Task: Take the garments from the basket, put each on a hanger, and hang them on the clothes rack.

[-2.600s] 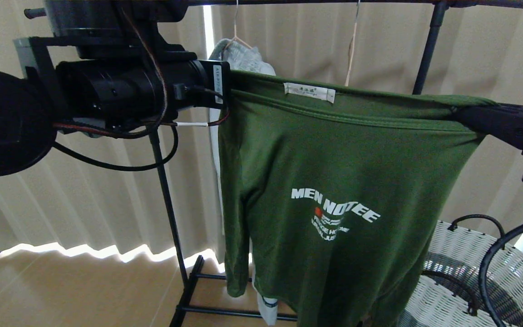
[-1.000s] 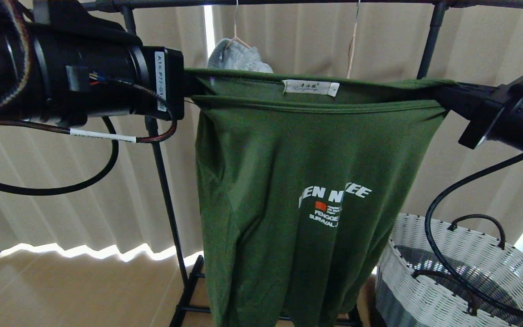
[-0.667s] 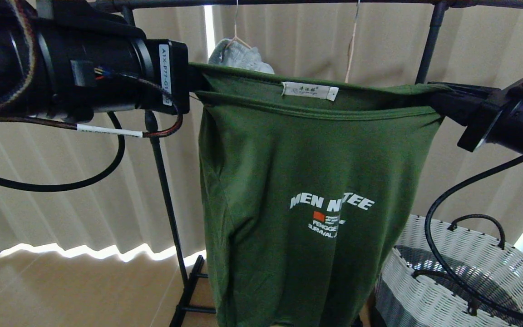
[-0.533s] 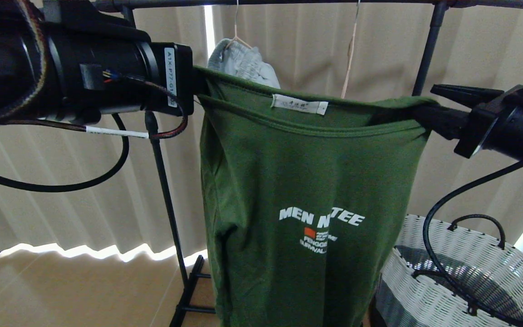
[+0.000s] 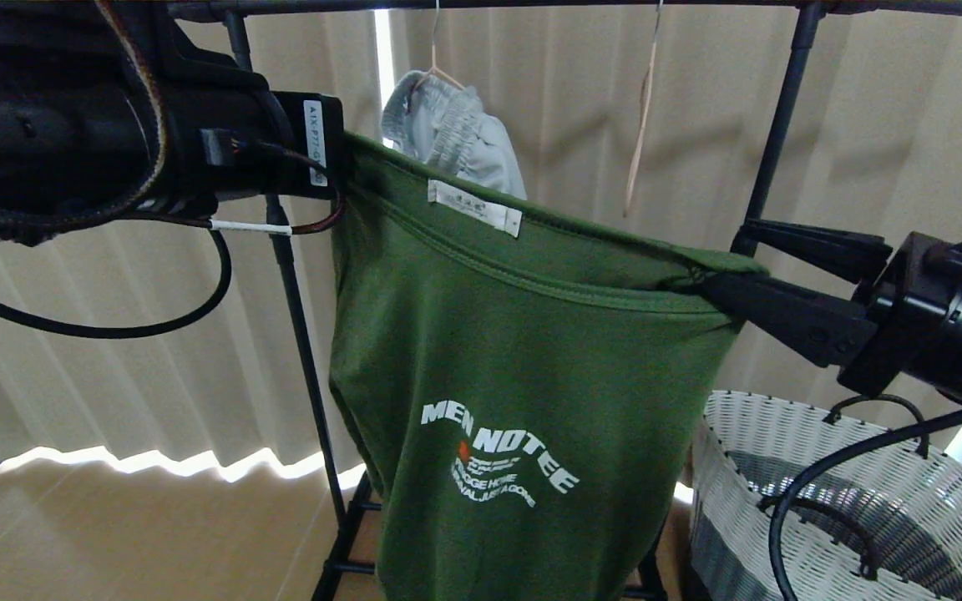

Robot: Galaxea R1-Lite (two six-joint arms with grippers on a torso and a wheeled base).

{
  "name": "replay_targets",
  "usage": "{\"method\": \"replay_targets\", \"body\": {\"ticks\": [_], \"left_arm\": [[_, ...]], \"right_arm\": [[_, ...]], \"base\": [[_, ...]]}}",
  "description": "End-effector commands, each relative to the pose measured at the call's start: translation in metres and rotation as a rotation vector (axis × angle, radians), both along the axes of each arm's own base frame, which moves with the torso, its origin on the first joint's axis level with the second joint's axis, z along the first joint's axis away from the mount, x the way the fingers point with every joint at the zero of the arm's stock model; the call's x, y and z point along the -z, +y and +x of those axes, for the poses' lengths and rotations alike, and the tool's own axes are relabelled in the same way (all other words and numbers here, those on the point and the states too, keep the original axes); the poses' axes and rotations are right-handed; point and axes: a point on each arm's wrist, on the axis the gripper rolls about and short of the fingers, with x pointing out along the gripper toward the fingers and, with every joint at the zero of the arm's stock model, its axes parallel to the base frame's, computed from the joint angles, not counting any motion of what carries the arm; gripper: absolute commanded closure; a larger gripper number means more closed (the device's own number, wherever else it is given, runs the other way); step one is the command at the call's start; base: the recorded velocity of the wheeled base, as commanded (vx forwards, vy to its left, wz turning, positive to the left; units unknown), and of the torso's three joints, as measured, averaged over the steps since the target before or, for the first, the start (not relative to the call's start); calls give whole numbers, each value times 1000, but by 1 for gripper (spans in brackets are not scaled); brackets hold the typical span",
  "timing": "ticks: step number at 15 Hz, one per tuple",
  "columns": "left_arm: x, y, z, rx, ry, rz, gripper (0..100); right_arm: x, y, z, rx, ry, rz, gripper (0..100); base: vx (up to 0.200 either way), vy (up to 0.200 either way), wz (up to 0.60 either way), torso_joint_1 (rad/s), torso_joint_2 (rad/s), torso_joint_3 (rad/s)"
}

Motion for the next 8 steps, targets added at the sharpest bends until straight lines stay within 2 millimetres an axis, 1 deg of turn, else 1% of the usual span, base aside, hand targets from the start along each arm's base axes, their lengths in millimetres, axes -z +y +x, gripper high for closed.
{"method": "replay_targets", "body": {"ticks": [1,3,7,8], "left_arm": [[8,2,11,-33,23,14,100],[14,3,10,-34,41,27,100],[19,7,4,-35,56,44,100],[21,13,-3,-36,60,49,100]], "right_arm": [[1,-5,-10,-13,-7,3,0],[7,-8,-15,-9,2,-5,0],[24,-23,-37,4,0,-33,0],[31,-31,-41,56,-13,-73,0]], "base": [[0,0,0,0,0,0],[0,0,0,0,0,0],[0,0,0,0,0,0],[0,0,0,0,0,0]]}}
